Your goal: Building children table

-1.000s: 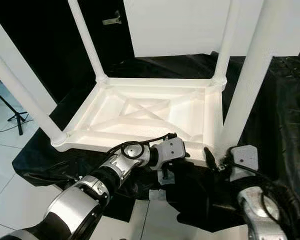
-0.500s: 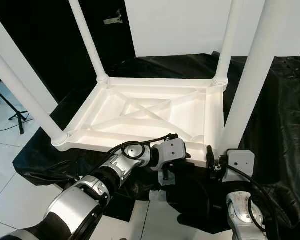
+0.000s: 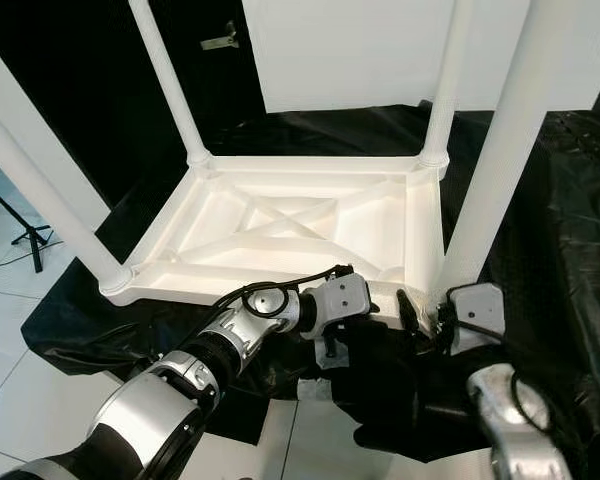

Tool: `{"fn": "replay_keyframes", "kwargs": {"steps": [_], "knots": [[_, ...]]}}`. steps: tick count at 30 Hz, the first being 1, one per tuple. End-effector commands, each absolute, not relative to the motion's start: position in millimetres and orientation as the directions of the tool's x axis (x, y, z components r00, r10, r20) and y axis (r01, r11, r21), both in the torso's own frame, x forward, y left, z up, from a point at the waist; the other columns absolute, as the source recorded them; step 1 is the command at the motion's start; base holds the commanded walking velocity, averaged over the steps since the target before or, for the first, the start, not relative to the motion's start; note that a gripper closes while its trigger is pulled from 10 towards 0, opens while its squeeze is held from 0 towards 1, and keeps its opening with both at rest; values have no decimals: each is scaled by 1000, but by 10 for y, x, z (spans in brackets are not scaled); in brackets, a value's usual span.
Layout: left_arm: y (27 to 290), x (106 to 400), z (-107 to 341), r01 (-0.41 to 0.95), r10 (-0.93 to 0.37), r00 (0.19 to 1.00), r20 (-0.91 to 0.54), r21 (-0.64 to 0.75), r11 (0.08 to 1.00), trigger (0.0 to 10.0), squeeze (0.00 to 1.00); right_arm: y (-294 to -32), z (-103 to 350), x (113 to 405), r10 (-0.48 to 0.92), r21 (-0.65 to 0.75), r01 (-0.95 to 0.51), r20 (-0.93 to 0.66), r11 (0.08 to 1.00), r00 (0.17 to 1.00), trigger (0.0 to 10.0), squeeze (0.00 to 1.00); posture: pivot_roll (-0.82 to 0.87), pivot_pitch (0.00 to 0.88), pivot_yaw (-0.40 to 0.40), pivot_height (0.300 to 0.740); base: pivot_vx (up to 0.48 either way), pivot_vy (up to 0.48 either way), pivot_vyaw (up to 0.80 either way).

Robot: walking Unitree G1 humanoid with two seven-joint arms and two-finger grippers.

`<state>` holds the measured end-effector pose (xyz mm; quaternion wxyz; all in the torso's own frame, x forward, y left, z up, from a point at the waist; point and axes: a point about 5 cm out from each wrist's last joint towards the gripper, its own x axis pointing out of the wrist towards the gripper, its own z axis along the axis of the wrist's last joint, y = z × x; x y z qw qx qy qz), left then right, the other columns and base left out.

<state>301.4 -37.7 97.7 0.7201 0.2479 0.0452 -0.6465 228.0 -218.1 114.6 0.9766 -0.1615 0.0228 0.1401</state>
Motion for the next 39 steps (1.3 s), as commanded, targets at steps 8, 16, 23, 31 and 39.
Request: {"fn": "replay_keyframes", "kwargs": {"steps": [8, 16, 23, 31, 39], "knots": [[-364, 2949, 755, 955, -872, 238, -427, 265, 132, 10000, 0, -2183, 855, 2135, 432, -208, -508, -323, 836, 842, 2980, 0, -8, 0, 95, 740, 0, 0, 0], [-364, 2940, 746, 957, -873, 235, -427, 260, 131, 10000, 0, -2234, 786, 2076, 453, -152, -541, -388, 827, 803, 0, 0, -12, 0, 99, 740, 0, 0, 0], [-359, 2940, 745, 957, -873, 232, -430, 261, 126, 10000, 0, -2222, 724, 2069, 399, -131, -475, -378, 870, 835, 0, 0, -15, 0, 102, 740, 0, 0, 0], [-370, 2938, 750, 957, -874, 234, -426, 261, 129, 10000, 0, -1893, 657, 2037, 116, -95, -142, -243, 985, 963, 0, 0, -8, 0, 98, 740, 0, 0, 0], [-360, 2929, 734, 958, -873, 231, -429, 259, 126, 10000, 0, -1816, 671, 2038, 70, -87, -87, -178, 992, 982, 0, 0, -10, 0, 99, 740, 0, 0, 0]]}}
